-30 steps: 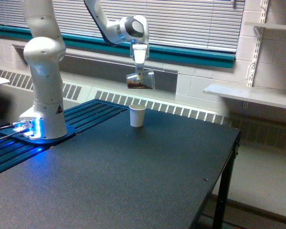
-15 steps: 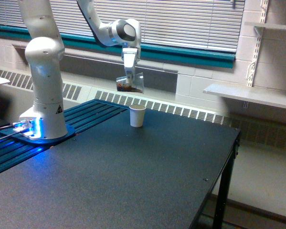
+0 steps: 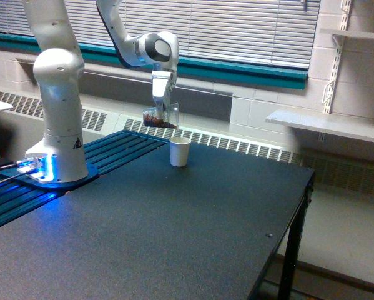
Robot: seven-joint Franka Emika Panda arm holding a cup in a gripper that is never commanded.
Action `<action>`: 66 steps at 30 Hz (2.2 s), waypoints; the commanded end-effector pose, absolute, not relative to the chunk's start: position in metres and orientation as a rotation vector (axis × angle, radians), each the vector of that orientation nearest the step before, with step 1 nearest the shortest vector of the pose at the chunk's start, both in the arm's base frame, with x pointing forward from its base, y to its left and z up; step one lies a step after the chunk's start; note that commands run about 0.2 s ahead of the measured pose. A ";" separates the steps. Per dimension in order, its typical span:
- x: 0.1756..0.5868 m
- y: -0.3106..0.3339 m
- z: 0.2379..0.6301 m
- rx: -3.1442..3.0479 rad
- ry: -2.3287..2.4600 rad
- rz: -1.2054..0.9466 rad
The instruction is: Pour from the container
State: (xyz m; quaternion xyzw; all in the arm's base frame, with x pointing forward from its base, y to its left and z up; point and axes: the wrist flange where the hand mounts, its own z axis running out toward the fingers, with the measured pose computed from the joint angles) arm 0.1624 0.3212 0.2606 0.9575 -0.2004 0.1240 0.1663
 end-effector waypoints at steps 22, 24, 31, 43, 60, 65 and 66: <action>0.175 0.321 0.238 2.756 -0.582 0.281; 0.176 0.321 0.238 2.758 -0.579 0.277; 0.181 0.327 0.237 2.773 -0.558 0.259; 0.185 0.336 0.229 2.775 -0.525 0.216; 0.186 0.325 0.231 2.751 -0.569 0.202; 0.185 0.322 0.234 2.751 -0.582 0.198; 0.185 0.322 0.234 2.751 -0.582 0.197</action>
